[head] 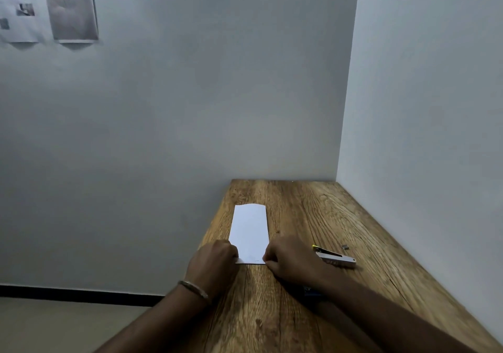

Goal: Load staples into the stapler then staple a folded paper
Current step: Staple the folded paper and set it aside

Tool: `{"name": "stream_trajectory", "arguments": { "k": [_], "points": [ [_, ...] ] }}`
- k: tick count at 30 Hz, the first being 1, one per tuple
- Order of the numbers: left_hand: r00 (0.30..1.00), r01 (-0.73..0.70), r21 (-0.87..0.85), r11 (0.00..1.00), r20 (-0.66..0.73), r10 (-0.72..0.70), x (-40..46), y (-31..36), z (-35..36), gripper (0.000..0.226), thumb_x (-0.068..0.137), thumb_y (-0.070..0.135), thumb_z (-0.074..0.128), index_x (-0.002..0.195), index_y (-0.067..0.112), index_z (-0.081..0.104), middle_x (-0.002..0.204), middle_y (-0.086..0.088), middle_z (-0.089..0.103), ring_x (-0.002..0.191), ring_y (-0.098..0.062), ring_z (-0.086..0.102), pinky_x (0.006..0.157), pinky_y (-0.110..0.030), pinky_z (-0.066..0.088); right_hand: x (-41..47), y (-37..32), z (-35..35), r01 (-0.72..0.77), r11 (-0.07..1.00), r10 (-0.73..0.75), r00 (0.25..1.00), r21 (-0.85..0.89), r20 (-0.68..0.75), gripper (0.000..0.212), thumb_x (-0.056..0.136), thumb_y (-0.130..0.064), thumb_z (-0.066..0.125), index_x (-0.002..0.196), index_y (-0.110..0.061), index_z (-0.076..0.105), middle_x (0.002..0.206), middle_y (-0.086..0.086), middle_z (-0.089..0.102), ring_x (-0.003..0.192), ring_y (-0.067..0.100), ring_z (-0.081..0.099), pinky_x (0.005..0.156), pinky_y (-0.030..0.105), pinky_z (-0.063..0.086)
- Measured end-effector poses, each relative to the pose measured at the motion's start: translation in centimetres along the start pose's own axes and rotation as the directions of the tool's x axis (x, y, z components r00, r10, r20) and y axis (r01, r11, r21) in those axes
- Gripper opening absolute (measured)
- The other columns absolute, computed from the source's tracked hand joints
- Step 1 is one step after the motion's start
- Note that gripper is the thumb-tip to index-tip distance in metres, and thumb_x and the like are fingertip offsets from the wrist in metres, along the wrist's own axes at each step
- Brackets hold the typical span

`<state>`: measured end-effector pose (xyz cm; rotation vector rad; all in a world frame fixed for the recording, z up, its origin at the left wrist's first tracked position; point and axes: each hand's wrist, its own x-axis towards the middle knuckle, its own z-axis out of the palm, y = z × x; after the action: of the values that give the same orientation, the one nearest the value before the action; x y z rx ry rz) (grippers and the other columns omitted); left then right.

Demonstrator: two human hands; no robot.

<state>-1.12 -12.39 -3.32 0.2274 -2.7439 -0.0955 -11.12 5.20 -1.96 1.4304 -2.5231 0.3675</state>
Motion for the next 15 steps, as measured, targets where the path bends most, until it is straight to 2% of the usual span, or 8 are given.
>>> {"name": "stream_trajectory", "arguments": {
  "k": [2,3,5,8,10,13,15],
  "points": [
    [0.999,-0.037,0.059,0.998,0.035,0.035,-0.2,-0.2,0.2,0.032,0.099,0.031,0.040,0.097,0.017,0.069,0.099,0.003,0.067,0.082,-0.012,0.065,0.064,-0.024,0.049,-0.1,0.0,0.2,0.035,0.997,-0.033,0.999,-0.065,0.030,0.024,0.092,-0.018,0.055,0.081,-0.009,0.073,0.077,0.007,0.070,0.073,0.019,0.063,0.065,0.036,0.051],
    [0.998,-0.047,0.067,0.997,0.049,0.044,-0.2,-0.3,0.3,0.034,0.099,0.031,0.037,0.098,0.017,0.068,0.099,0.004,0.067,0.083,-0.012,0.065,0.064,-0.024,0.049,0.0,0.1,0.2,0.042,0.996,-0.038,0.998,-0.085,0.047,0.025,0.093,-0.018,0.052,0.082,-0.008,0.072,0.078,0.009,0.069,0.073,0.021,0.062,0.060,0.033,0.044],
    [0.997,-0.048,0.078,0.996,0.066,0.043,0.0,-0.5,0.4,0.036,0.100,0.032,0.033,0.104,0.019,0.066,0.106,0.004,0.067,0.087,-0.013,0.065,0.072,-0.028,0.054,0.4,0.2,0.2,0.044,0.993,-0.035,0.996,-0.108,0.083,0.026,0.096,-0.022,0.047,0.092,-0.010,0.070,0.089,0.009,0.070,0.082,0.024,0.064,0.062,0.031,0.041],
    [0.993,-0.031,0.157,0.987,0.117,0.012,0.9,-0.9,0.8,0.044,0.100,0.040,0.025,0.122,0.019,0.057,0.125,0.002,0.061,0.104,-0.017,0.061,0.090,-0.036,0.050,1.4,0.4,0.3,0.034,0.993,-0.018,0.989,-0.113,0.148,0.027,0.099,-0.028,0.041,0.097,-0.013,0.063,0.098,0.009,0.068,0.088,0.026,0.062,0.077,0.041,0.051],
    [0.977,0.018,0.165,0.986,0.208,-0.053,1.8,-1.3,1.6,0.050,0.100,0.044,0.022,0.137,0.019,0.045,0.142,-0.001,0.050,0.122,-0.020,0.052,0.105,-0.043,0.040,2.3,0.6,0.5,0.022,0.992,0.002,0.980,-0.121,0.199,0.035,0.102,-0.033,0.036,0.114,-0.012,0.061,0.114,0.009,0.066,0.100,0.025,0.061,0.088,0.043,0.051],
    [0.948,0.085,0.144,0.986,0.293,-0.124,3.6,-1.9,2.4,0.057,0.099,0.047,0.019,0.147,0.019,0.029,0.156,-0.003,0.032,0.140,-0.026,0.033,0.116,-0.053,0.022,3.9,1.5,1.1,-0.034,0.993,0.066,0.958,-0.116,0.280,0.053,0.104,-0.040,0.030,0.147,-0.013,0.042,0.151,0.009,0.047,0.134,0.027,0.046,0.110,0.045,0.039],
    [0.941,0.110,0.134,0.985,0.304,-0.147,4.9,-2.3,2.9,0.058,0.098,0.048,0.019,0.147,0.018,0.027,0.157,-0.004,0.030,0.142,-0.027,0.030,0.116,-0.057,0.018,5.1,2.2,1.6,-0.066,0.992,0.099,0.938,-0.108,0.334,0.060,0.104,-0.043,0.027,0.156,-0.014,0.024,0.164,0.008,0.026,0.149,0.027,0.028,0.120,0.045,0.026]
  ]
}}
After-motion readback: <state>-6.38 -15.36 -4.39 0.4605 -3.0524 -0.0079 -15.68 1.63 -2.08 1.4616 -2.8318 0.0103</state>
